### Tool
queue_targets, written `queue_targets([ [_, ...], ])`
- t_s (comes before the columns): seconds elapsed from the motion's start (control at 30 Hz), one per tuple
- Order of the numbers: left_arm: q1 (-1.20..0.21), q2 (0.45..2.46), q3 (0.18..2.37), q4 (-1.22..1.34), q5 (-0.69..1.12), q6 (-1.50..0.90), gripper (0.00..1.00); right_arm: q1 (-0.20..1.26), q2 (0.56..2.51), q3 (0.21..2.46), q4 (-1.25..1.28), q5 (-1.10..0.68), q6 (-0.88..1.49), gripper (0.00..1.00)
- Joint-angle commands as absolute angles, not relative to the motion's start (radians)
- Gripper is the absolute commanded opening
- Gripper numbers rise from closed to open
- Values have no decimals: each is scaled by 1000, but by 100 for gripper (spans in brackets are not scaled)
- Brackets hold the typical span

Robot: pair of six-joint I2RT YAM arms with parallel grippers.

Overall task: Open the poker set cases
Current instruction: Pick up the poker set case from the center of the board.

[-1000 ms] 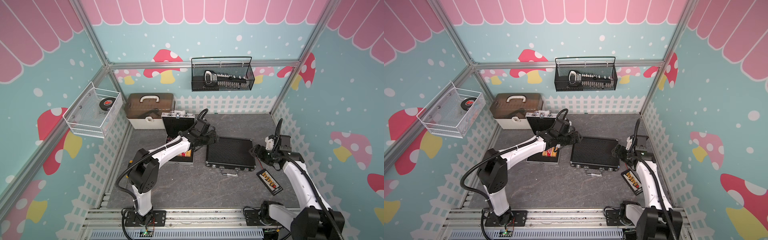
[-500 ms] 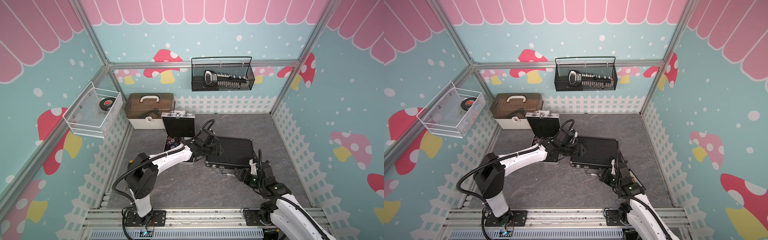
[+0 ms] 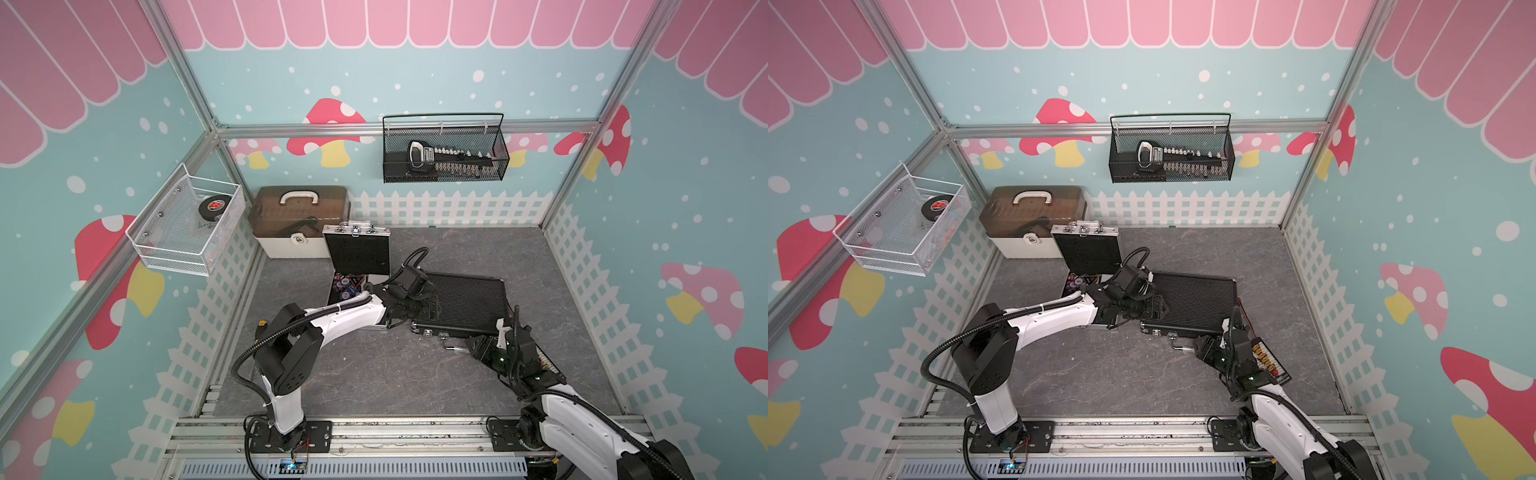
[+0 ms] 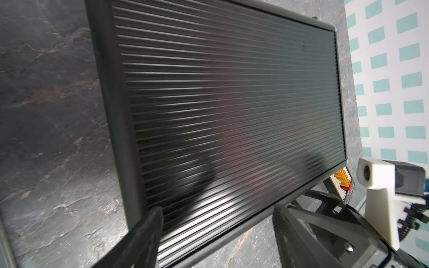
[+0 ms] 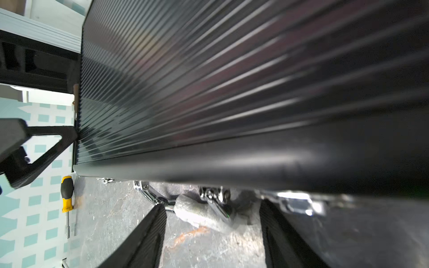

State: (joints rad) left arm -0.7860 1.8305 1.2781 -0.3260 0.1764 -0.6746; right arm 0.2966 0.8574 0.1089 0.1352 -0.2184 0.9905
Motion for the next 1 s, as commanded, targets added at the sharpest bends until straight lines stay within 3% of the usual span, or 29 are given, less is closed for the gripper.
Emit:
queue_targets([
  [0.0,-782,1851,1238,-320,173,-696,76,307,908,85,234,-246,1016,62],
  [0.53,-782,1864,1191,-286,184,-728,75,307,846,33,364,-325,1122,49],
  [0.97,-782,1865,1184,-276,192,-731,75,307,773,13,275,-269,1220,43],
])
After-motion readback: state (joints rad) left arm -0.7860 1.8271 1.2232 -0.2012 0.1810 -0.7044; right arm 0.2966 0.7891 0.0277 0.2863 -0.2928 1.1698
